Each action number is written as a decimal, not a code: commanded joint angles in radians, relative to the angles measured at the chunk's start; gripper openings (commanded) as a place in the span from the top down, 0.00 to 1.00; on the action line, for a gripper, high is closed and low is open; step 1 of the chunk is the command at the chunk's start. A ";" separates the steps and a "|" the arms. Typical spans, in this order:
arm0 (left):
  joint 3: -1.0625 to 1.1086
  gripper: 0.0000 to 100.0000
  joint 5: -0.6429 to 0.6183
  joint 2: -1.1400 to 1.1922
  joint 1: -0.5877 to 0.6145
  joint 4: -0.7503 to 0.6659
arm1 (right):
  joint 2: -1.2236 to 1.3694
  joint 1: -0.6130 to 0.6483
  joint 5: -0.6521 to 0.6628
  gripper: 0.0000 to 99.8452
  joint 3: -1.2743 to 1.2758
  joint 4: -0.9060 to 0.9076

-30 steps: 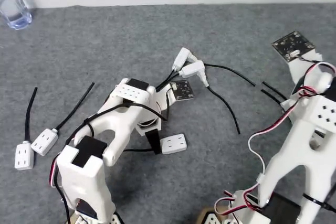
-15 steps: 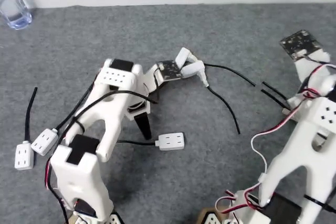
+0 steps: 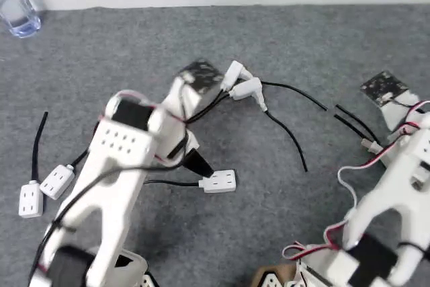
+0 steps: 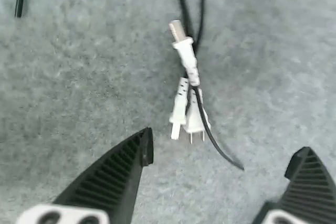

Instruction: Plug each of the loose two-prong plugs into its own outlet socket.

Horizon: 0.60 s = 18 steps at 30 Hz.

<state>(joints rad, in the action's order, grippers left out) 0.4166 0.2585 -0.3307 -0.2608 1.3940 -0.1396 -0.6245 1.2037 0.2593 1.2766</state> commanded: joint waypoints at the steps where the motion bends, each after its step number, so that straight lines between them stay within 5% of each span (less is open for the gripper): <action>1: 0.266 0.58 -0.170 -0.216 0.003 -0.238 | 0.105 -0.008 0.037 0.61 -0.063 -0.030; 11: 0.846 0.58 -0.224 -0.551 0.046 -0.749 | 0.395 0.025 0.032 0.61 -0.253 -0.038; 18: 0.905 0.58 -0.226 -0.552 0.055 -0.830 | 0.553 0.059 0.009 0.61 -0.407 -0.030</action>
<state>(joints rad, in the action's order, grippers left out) 1.3203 0.0407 -0.8600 -0.2117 0.6022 0.4005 -0.5938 1.2252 -0.0552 1.2551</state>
